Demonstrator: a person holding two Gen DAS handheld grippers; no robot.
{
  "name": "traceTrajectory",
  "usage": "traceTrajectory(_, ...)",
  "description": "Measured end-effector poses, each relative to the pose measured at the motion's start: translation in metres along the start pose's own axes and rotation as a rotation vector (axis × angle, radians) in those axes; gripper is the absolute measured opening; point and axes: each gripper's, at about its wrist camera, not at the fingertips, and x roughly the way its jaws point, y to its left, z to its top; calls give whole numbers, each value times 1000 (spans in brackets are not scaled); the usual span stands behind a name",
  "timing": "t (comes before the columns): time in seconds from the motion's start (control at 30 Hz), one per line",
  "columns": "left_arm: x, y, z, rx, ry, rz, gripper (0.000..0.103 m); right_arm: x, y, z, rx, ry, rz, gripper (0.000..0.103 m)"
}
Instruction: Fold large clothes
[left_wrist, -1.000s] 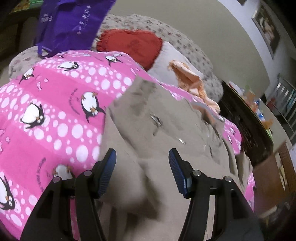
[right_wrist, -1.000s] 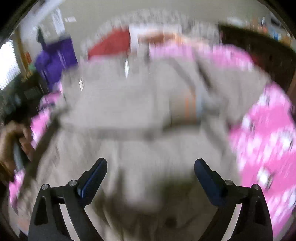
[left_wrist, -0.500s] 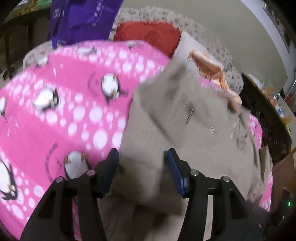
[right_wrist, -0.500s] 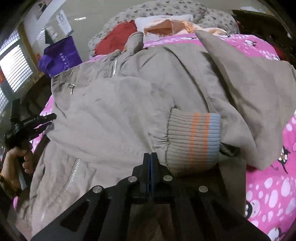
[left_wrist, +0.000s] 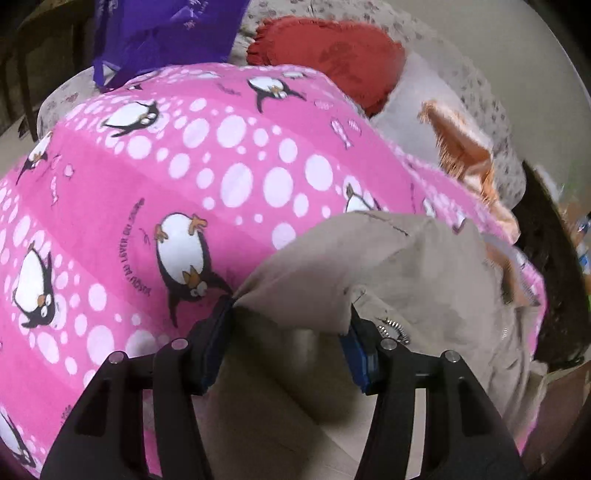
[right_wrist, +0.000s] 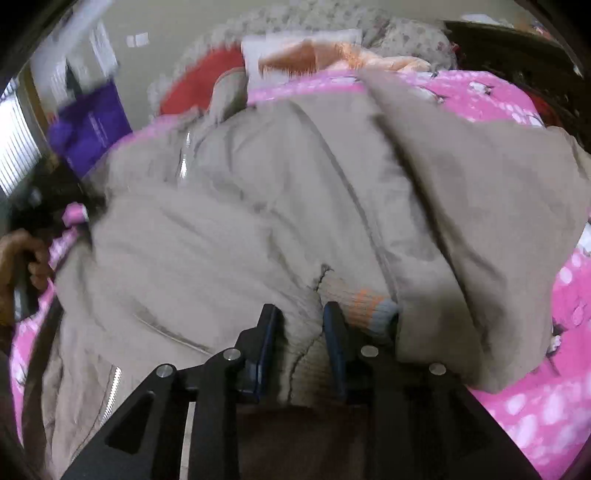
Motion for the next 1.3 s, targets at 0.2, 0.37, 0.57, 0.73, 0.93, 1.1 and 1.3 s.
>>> traceTrajectory(0.2,-69,-19,-32,162,-144,-109,56,-11,17,5,-65,42,-25,50)
traceTrajectory(0.37,-93,-21,-79,213,-183,-170,66,-62,40,-10,-122,-113,-36,59)
traceTrajectory(0.57,-55,-7,-112,153,-41,-90,66,-25,34,-34,-129,27,-42,70)
traceTrajectory(0.73,-74,-16,-130,219,-81,-75,67,-85,6,-10,-38,-30,-13,70)
traceTrajectory(0.93,-61,-16,-157,280,-102,-74,82,-155,-154,23,217,-226,-147,78)
traceTrajectory(1.1,-58,-7,-152,230,-83,-140,90,-156,-291,48,610,-277,-31,77)
traceTrajectory(1.3,-52,-20,-157,274,-79,-73,92,-105,-373,66,913,-299,247,75)
